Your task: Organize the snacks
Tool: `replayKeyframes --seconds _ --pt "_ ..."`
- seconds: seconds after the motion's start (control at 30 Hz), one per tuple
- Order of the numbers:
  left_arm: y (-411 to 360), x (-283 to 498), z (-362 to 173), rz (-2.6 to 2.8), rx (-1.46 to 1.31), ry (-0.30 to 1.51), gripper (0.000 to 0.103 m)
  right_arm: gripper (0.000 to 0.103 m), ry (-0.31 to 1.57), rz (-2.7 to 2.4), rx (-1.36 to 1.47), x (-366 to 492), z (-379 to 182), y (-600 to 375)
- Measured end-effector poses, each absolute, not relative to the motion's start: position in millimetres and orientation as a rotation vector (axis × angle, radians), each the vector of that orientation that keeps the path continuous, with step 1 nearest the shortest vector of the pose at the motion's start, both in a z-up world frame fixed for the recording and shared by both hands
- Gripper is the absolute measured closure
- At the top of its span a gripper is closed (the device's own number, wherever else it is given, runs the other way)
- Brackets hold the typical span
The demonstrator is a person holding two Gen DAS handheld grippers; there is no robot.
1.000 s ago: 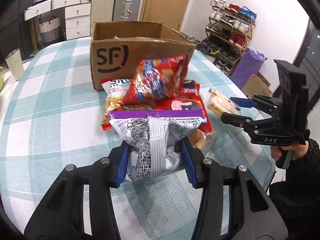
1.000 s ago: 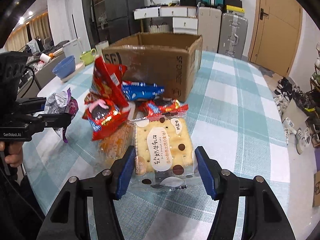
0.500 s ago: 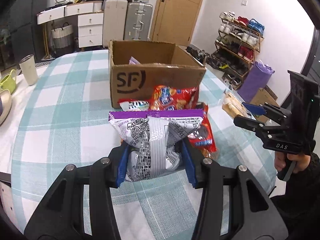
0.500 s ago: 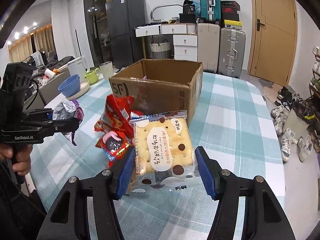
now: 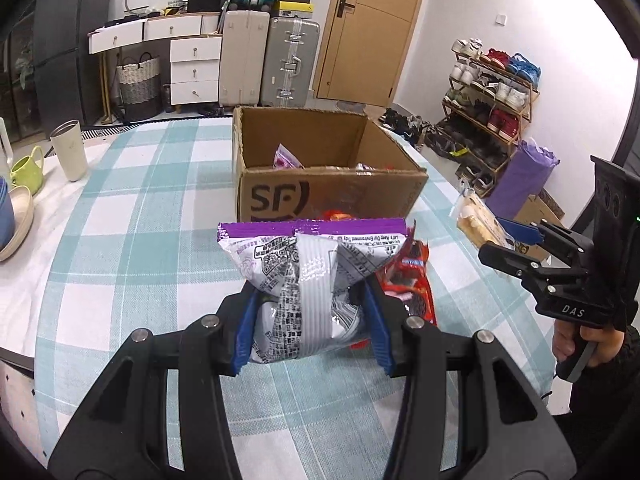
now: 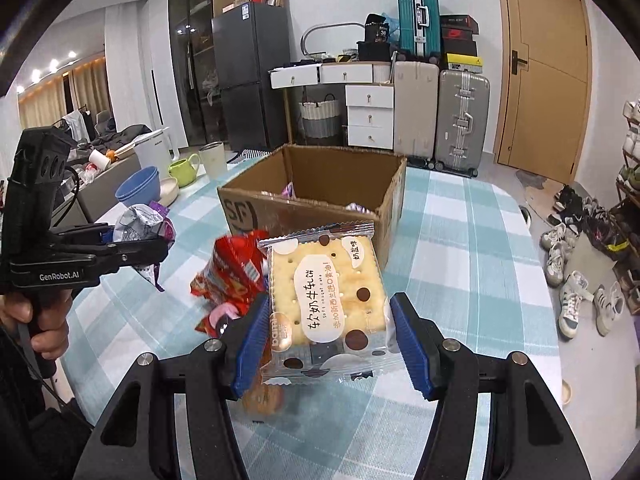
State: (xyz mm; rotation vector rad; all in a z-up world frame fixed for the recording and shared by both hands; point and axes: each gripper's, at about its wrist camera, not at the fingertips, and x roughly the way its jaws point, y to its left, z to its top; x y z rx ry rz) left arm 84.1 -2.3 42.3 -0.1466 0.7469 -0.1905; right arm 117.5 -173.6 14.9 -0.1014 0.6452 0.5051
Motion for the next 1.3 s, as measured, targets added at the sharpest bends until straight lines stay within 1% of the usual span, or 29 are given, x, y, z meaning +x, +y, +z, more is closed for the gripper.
replayKeyframes --seconds 0.33,1.3 --pt "1.6 101.5 55.2 -0.178 -0.148 0.720 0.059 0.042 0.612 0.505 -0.091 131.6 31.7 -164.2" --pt "-2.3 182.3 82.8 -0.186 -0.113 0.679 0.059 0.042 0.597 0.492 -0.062 185.8 40.8 -154.0"
